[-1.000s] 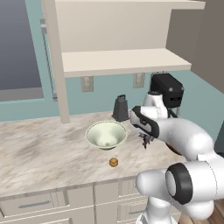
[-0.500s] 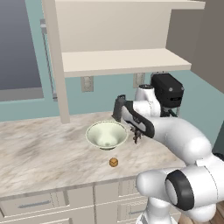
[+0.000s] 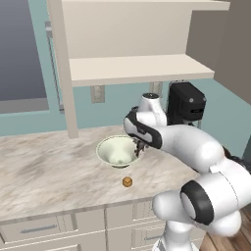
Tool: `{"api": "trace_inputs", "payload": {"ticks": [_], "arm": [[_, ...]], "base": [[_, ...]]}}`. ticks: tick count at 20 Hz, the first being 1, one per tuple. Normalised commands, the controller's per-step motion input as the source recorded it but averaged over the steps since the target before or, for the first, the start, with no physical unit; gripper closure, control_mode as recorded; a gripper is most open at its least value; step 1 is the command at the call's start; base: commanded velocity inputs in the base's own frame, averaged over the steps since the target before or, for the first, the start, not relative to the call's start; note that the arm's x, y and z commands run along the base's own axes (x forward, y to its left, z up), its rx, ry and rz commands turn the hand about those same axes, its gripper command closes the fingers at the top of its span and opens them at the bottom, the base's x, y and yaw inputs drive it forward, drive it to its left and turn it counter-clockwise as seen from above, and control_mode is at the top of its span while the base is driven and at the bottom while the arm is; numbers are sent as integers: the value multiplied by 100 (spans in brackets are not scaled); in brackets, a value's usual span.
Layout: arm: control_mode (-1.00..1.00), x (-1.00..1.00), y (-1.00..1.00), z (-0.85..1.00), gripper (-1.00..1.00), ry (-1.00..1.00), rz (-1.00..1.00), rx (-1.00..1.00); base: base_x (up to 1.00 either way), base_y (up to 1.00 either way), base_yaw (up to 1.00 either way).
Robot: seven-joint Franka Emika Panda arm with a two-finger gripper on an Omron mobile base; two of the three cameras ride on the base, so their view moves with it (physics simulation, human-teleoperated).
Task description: Pick both bowls and place them on the counter. Then place the fish in one bowl and place the cookie dough ball in the other bowl.
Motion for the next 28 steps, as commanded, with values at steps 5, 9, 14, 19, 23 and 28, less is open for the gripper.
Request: {"api": "trace_inputs", "payload": {"ticks": [5, 9, 14, 19, 23, 28], "arm": [[-100, 39, 42, 0, 100, 0, 0, 2], [-100, 34, 38, -1, 100, 0, 0, 0], [-100, 20, 24, -11, 100, 1, 0, 0], [-100, 12, 17, -26, 100, 0, 0, 0], [-100, 11, 10, -31, 100, 0, 0, 0], [-100, 11, 7, -28, 100, 0, 0, 0]], "base": [[0, 0, 0], [0, 0, 0], [0, 0, 0], [0, 0, 0], [0, 0, 0], [0, 0, 0]]}}
